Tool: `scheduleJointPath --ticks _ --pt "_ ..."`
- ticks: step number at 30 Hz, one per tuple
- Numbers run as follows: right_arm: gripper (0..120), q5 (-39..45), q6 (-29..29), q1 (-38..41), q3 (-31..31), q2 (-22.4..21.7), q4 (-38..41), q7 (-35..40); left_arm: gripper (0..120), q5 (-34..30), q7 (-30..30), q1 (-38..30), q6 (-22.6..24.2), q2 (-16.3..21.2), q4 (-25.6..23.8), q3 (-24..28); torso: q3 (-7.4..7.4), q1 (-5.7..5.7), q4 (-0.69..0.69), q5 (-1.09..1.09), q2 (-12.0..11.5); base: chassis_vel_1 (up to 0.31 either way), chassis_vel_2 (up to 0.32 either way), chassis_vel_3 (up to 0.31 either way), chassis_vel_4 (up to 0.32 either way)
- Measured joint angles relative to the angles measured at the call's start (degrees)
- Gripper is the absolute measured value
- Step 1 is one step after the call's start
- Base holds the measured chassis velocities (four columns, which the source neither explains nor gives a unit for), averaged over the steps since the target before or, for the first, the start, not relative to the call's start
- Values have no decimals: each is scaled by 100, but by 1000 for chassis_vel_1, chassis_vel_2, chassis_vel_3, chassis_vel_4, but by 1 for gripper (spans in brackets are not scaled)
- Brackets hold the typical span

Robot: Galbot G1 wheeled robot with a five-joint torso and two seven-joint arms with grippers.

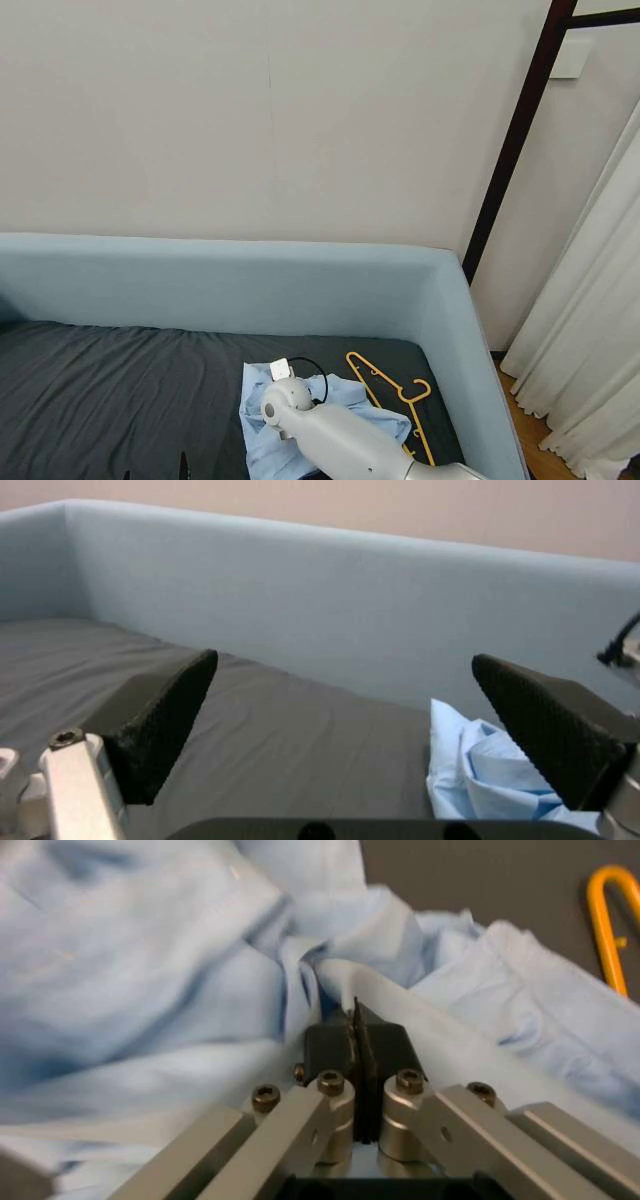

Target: Pick up the clothes from the sofa and hang them on the clothes hanger.

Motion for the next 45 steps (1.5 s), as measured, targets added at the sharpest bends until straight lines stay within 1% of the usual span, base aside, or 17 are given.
scheduleJointPath --ticks 5,6,10,11,15,16,18,21,24,29,32,33,37,38,40,44,45 --pt "0 20 161 242 -100 -562 984 -24 100 -55 -2 -15 18 60 -52 -24 0 0 -2 0 0 0 0 0 0" --pt "0 20 161 242 -100 -562 984 -24 100 -55 -2 -15 18 60 -52 -24 0 0 -2 0 0 0 0 0 0" --pt "0 125 388 525 -131 -1227 1884 -200 100 -101 -5 -36 77 99 -103 -30 0 0 -2 1 0 0 0 0 0" --pt "0 125 388 525 -131 -1227 1884 -200 100 -101 -5 -36 77 99 -103 -30 0 0 -2 1 0 0 0 0 0" --pt "0 146 824 924 -73 -1807 2540 -667 100 -114 -4 -53 108 131 -169 -31 0 0 -2 1 0 0 0 0 0" --pt "0 146 824 924 -73 -1807 2540 -667 100 -114 -4 -53 108 131 -169 -31 0 0 -2 1 0 0 0 0 0" --pt "0 182 952 1097 -40 -2000 2735 -864 100 -135 -4 -53 123 141 -200 -37 1 1 -3 0 0 0 0 0 0" --pt "0 295 1297 1607 -61 -2384 3104 -1403 100 -202 -4 -66 182 164 -287 -55 1 1 -2 1 0 0 0 0 0" --pt "0 415 1469 1940 -106 -2518 3234 -1685 100 -231 -3 -76 214 164 -344 -67 0 1 -3 0 0 0 0 0 0" --pt "0 567 1759 2574 -136 -2567 3266 -2193 99 -246 -3 -76 258 132 -468 -93 0 1 -2 0 0 0 0 0 0" --pt "0 593 1984 3098 -183 -2386 2923 -2567 99 -243 -7 -50 279 83 -577 -119 1 1 -2 0 0 0 0 0 0" --pt "0 593 1984 3098 -183 -2386 2923 -2567 99 -243 -7 -50 279 83 -577 -119 1 1 -2 0 0 0 0 0 0" --pt "0 610 2342 3784 -268 -1885 1981 -3115 99 -231 -26 24 323 -34 -782 -153 1 2 -2 -2 0 0 0 0 0" --pt "0 610 2342 3784 -268 -1885 1981 -3115 99 -231 -26 24 323 -34 -782 -153 1 2 -2 -2 0 0 0 0 0" --pt "0 764 2441 3992 -249 -1677 1794 -3265 99 -226 -32 69 328 -101 -849 -180 1 1 0 -2 0 0 0 0 0" --pt "0 935 2500 4123 -220 -1636 1997 -3360 99 -215 -60 106 329 -156 -858 -207 0 1 1 -2 0 0 0 0 0" --pt "0 1061 2526 4146 -200 -1730 2280 -3405 99 -211 -70 108 329 -186 -853 -208 0 1 0 -2 0 0 0 0 0"
